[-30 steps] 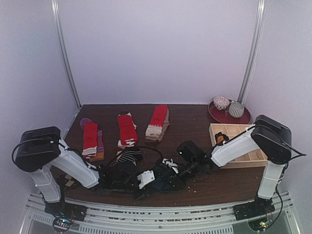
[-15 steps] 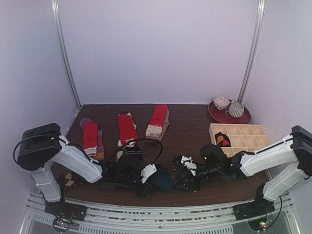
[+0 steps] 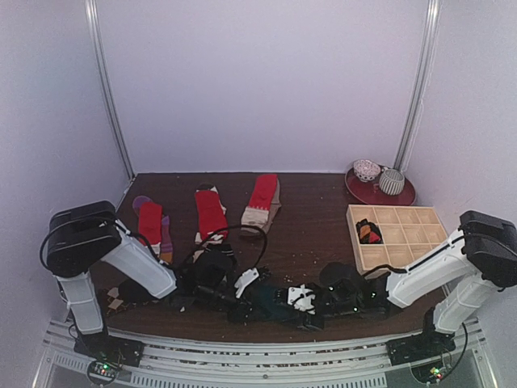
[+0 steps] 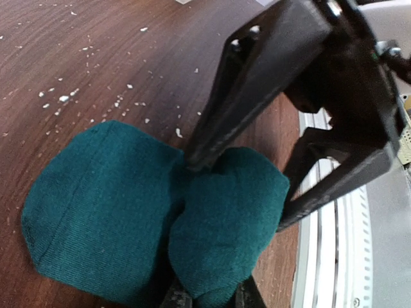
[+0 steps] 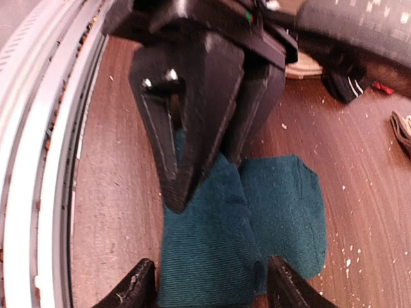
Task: Roll the socks
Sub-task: Roll the sock at the center of the board.
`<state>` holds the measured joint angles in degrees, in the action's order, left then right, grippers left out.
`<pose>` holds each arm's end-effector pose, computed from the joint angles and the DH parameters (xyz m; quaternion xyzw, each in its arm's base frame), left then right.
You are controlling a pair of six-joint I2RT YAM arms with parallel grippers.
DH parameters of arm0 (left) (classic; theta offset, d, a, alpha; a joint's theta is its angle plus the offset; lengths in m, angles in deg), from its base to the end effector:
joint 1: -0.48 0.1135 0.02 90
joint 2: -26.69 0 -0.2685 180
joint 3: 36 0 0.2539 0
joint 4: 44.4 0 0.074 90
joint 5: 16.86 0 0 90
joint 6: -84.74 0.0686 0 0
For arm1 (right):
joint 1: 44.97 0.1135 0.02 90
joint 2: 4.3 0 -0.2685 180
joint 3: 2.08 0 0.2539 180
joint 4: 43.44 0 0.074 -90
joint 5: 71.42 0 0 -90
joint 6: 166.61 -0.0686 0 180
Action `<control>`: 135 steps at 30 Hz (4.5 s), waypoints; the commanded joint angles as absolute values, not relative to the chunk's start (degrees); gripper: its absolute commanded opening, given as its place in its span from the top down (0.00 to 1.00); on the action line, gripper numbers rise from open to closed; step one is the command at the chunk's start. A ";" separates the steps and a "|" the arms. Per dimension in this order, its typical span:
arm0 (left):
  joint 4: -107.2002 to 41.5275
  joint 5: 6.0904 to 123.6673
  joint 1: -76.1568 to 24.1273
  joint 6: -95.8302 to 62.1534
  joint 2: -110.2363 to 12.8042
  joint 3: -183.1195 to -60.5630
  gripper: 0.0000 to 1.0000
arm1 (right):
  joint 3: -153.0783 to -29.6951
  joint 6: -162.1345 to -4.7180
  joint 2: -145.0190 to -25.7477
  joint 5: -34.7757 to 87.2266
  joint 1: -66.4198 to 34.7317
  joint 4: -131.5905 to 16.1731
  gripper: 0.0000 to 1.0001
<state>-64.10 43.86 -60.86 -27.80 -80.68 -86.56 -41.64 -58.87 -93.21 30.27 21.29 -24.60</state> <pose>0.1364 -0.3196 0.0765 0.3939 0.7797 -0.4563 0.1693 0.1088 0.2820 0.1176 -0.6155 0.6081 0.2834 0.4136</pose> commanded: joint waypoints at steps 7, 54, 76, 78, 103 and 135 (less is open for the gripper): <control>-46.58 42.98 -61.04 -28.08 -85.89 -84.48 0.95 | -46.41 -64.58 -98.64 28.79 21.53 -26.53 0.71; -48.05 55.63 -63.77 -16.56 -81.85 -90.52 1.00 | -43.88 -84.46 -89.62 45.99 7.62 -37.27 0.53; -31.54 42.94 -59.82 -19.59 -89.30 -96.48 1.00 | -42.91 -61.31 -92.15 16.80 25.87 -26.65 0.45; -31.57 42.51 -59.66 -19.37 -89.38 -96.27 1.00 | -42.94 -61.99 -93.13 16.27 25.85 -26.85 0.45; -37.23 58.64 -58.95 -8.73 -68.88 -91.24 0.02 | -46.29 -85.32 -104.04 28.11 23.17 -41.36 0.76; -64.72 70.71 -67.36 5.07 -75.59 -85.37 0.55 | -51.39 -88.14 -108.72 42.70 15.06 -49.58 0.76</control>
